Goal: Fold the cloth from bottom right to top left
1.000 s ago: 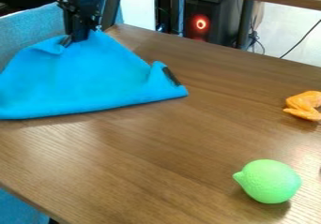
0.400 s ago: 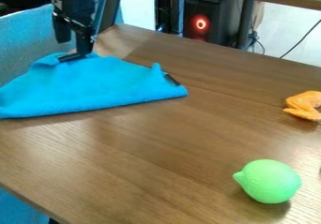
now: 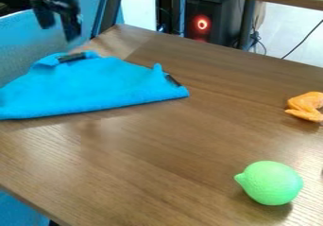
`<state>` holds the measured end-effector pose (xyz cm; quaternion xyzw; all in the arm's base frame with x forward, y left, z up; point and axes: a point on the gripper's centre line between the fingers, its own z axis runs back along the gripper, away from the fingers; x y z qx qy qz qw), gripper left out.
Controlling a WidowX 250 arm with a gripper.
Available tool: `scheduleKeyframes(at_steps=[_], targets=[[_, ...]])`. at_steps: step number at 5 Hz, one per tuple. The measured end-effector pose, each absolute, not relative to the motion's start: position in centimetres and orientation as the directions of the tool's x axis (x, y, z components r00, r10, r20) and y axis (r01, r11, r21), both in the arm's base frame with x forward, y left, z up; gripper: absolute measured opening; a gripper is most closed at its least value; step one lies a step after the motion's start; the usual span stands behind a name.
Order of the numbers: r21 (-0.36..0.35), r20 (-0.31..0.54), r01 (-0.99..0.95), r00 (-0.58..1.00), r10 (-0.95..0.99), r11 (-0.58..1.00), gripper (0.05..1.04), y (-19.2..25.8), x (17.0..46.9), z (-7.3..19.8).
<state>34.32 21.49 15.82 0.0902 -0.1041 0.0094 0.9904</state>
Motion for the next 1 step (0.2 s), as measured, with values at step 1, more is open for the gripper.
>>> scheduleKeyframes(at_steps=[1], targets=[[0.13,0.206,-0.207,0.962,0.177,0.97,1.001,22.01,30.19,18.55]])
